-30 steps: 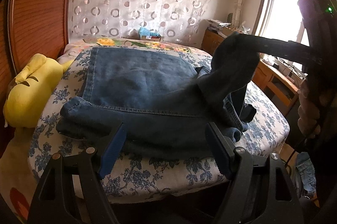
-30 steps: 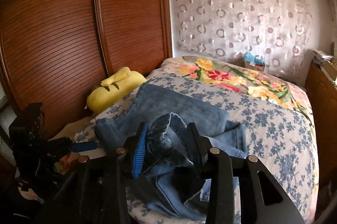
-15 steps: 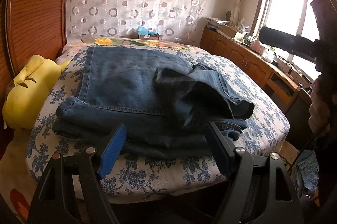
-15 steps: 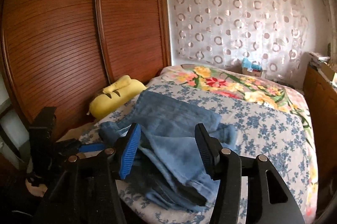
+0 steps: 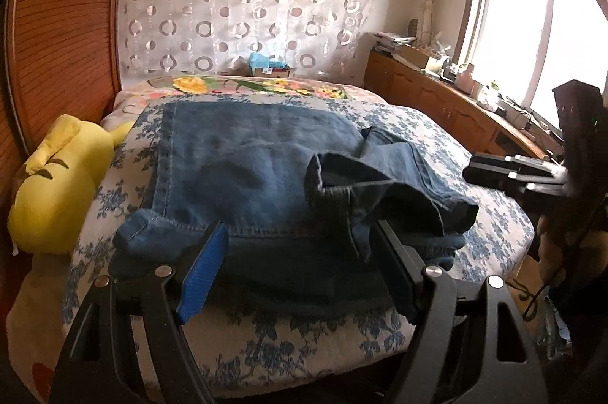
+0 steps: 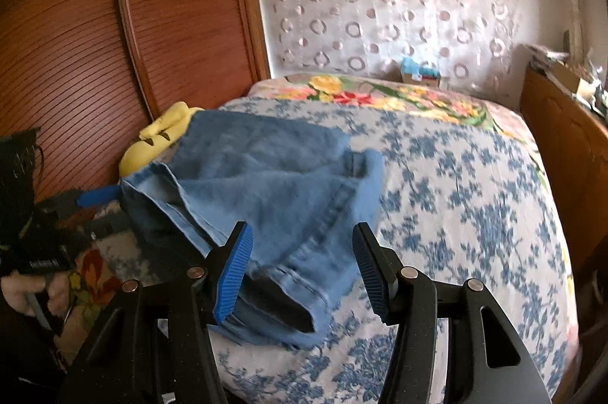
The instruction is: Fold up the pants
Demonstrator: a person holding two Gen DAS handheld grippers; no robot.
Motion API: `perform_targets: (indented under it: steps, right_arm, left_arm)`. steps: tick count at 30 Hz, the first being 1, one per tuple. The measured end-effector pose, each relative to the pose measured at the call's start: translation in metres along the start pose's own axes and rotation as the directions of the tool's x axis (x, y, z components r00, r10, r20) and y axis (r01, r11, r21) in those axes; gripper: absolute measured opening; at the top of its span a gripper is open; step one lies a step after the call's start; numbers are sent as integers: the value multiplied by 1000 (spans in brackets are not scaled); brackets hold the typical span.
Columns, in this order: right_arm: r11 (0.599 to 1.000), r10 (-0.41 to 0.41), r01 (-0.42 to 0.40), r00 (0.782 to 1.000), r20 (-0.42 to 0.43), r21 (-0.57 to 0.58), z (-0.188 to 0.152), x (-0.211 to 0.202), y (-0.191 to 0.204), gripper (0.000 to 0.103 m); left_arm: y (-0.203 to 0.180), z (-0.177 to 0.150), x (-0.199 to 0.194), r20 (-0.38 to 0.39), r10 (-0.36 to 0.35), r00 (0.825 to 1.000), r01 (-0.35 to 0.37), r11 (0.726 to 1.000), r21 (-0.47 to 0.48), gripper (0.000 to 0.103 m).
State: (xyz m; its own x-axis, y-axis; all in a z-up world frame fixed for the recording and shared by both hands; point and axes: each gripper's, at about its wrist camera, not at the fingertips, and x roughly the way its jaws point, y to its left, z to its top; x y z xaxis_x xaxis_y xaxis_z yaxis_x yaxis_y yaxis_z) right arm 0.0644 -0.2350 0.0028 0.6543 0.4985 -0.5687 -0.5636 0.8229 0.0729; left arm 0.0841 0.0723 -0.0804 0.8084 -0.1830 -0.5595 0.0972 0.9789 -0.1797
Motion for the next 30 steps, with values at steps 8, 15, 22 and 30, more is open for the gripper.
perform_targets:
  steps: [8,15,22,30]
  right_arm:
    - [999,5,-2,999,-48,48,-9,12,-5,57]
    - [996,29,-23,997,-72,84,-17,17,-9,57]
    - [992,90,-78,990,-111,102,-20,27,-10,57]
    - [994,99,-95,989,-109,44,-17,31,-9,9]
  left_arm:
    - [-6,12,10,-13,-34,999,35,999,21,78]
    - [-12,13,28,-63,-49,997,52,998,43,72]
    - [-14,13,36,-81,-71,994,75,996,44,36]
    - [-24,15,18,-51,-103,993,107,991,77,16]
